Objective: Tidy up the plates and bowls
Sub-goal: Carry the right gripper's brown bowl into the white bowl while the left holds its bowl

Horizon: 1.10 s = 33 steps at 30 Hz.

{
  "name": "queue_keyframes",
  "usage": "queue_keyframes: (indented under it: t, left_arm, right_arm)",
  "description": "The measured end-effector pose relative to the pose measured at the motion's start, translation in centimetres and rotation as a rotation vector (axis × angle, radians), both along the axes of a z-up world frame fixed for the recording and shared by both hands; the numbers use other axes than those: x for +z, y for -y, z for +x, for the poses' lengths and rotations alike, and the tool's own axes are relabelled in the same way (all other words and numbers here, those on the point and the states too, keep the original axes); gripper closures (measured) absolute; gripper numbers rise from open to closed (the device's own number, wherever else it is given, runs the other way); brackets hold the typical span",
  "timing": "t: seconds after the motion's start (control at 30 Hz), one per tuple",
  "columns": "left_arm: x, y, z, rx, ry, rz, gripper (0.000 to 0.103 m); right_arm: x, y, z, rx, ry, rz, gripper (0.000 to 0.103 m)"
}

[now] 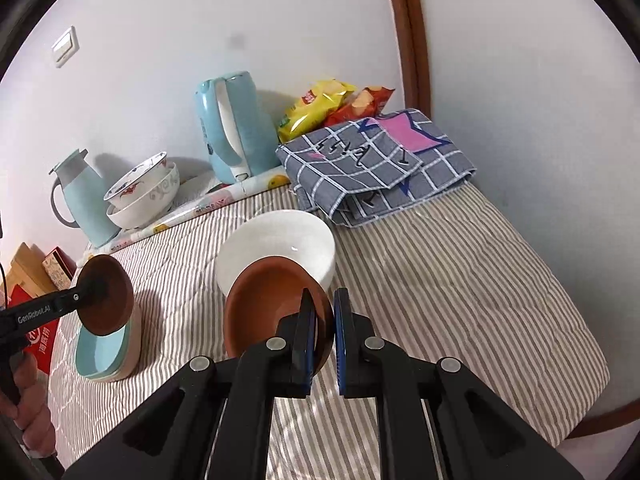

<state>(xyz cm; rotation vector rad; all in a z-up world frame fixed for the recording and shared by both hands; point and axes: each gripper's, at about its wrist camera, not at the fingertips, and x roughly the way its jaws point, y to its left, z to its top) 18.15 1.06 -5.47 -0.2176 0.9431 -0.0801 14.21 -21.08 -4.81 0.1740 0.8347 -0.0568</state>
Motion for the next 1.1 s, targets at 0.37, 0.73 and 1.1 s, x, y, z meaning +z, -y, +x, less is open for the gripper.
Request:
queue_keyframes:
  t: [0.37, 0.73, 1.1]
  left_arm:
    - [-1.1, -3.0, 2.7, 0.072, -0.016, -0.013, 0.095]
    - [-2.8, -3.8, 5.0, 0.090, -0.040, -0.013, 0.095]
    - [-3.5, -3.8, 6.3, 0.080, -0.042, -0.020, 0.095]
  right_arm:
    - [-2.4, -1.4, 6.0, 0.022, -0.064, -0.020, 0.094]
    - [-6.2, -1.9, 10.1, 0.045, -0.148, -0.037, 0.094]
    - [-7.8, -2.0, 12.4, 0.055, -0.187, -0.053, 0.094]
